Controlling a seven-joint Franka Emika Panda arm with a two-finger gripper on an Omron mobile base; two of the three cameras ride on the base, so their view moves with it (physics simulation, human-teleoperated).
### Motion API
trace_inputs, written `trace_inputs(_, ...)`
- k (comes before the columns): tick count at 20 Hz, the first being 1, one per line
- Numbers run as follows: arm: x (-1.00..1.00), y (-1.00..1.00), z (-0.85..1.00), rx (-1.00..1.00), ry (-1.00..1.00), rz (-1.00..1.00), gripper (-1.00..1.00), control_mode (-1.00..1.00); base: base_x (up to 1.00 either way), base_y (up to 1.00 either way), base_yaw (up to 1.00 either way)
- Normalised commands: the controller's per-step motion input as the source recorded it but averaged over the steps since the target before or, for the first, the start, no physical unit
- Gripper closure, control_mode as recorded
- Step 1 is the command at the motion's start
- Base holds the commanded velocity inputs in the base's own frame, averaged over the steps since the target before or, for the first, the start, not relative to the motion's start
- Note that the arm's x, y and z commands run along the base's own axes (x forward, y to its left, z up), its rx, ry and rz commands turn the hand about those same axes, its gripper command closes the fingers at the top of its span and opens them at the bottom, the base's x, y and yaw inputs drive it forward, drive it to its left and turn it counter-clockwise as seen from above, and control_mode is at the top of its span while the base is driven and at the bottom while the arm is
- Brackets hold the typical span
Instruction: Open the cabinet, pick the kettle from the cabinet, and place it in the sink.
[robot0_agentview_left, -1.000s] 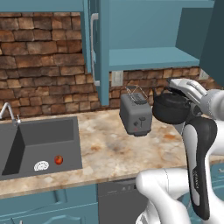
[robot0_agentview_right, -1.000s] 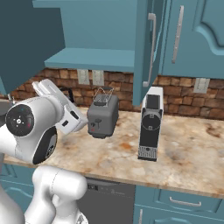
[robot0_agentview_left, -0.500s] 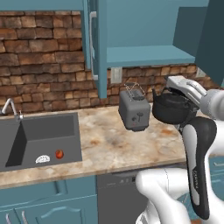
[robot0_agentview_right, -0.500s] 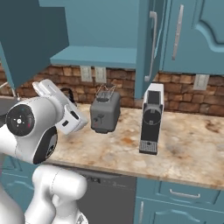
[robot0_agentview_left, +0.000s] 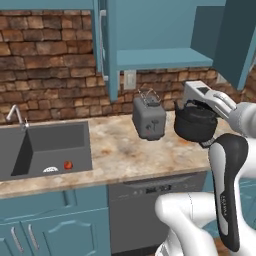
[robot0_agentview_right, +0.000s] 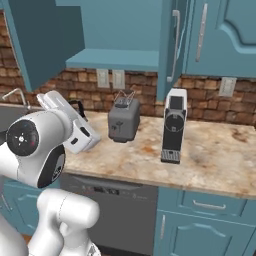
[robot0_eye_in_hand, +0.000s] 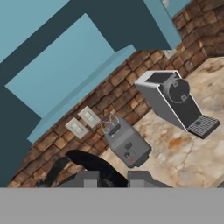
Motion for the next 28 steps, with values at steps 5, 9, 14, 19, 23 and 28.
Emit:
trace_inputs(5,0.0,0.0,0.0,0.0,0.0,0.0,1.0,1.0,-0.35,0.11,-0.04)
trace_inputs(9,0.0,0.0,0.0,0.0,0.0,0.0,1.0,1.0,-0.36,0.3,-0.13)
trace_inputs(14,0.0,0.0,0.0,0.0,0.0,0.0,1.0,1.0,-0.43,0.36,-0.17)
trace_inputs(19,0.0,0.0,0.0,0.0,0.0,0.0,1.0,1.0,-0.43,0.42,-0.16)
trace_inputs(23,0.0,0.0,0.0,0.0,0.0,0.0,1.0,1.0,-0.4,0.5,-0.14)
trace_inputs(28,0.0,0.0,0.0,0.0,0.0,0.0,1.0,1.0,-0.33,0.56,-0.11)
